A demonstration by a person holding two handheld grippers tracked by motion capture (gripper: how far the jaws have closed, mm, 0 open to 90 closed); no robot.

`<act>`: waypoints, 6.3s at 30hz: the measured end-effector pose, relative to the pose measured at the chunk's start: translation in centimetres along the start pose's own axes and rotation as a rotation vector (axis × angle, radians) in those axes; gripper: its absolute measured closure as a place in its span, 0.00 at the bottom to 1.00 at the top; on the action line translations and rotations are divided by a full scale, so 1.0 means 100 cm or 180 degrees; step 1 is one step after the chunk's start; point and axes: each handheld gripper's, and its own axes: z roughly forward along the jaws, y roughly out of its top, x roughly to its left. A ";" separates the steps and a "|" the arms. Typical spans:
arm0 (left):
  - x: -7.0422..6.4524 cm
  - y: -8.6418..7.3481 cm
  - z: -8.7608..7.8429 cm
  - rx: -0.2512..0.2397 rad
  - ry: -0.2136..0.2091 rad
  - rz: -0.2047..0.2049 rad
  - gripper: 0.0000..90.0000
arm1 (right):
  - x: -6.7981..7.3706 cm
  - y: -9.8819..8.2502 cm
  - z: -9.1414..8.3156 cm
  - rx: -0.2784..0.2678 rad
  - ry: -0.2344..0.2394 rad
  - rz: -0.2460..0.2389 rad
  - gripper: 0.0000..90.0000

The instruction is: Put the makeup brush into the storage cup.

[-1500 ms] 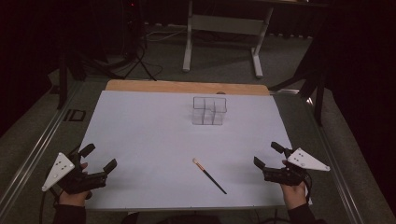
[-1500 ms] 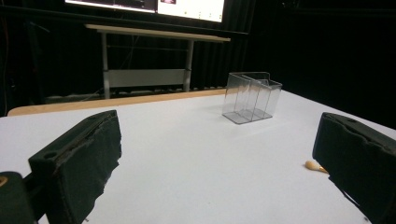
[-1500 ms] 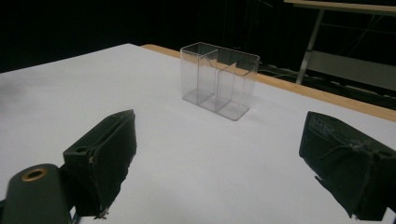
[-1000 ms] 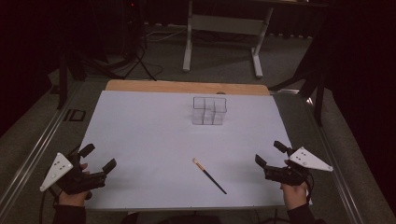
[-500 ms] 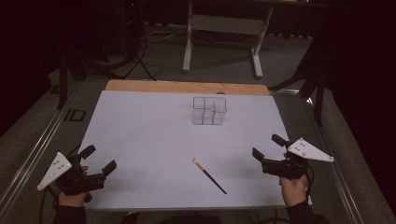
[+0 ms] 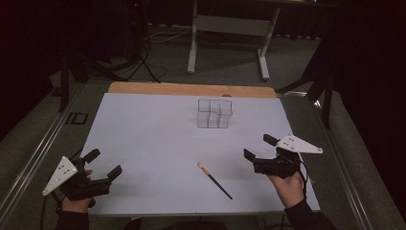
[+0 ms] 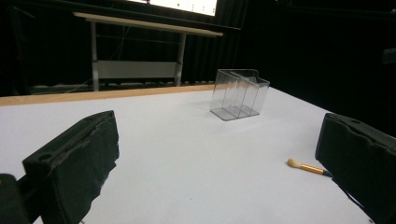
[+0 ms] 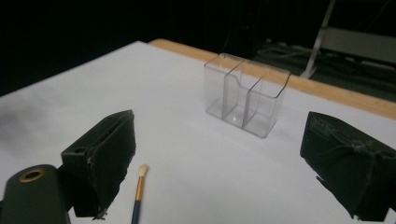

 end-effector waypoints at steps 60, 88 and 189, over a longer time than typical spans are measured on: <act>-0.001 0.000 0.002 0.0038 -0.0077 -0.0009 0.00 | 0.069 -0.047 0.107 0.1888 0.0492 -0.0278 0.70; -0.001 -0.001 0.002 0.0074 -0.0073 -0.0010 0.00 | 0.083 -0.060 0.137 0.2480 0.0281 -0.0482 0.90; -0.125 0.001 0.191 0.0639 -0.1975 -0.0595 0.17 | 0.022 0.013 0.065 -0.0538 0.1293 0.0463 0.92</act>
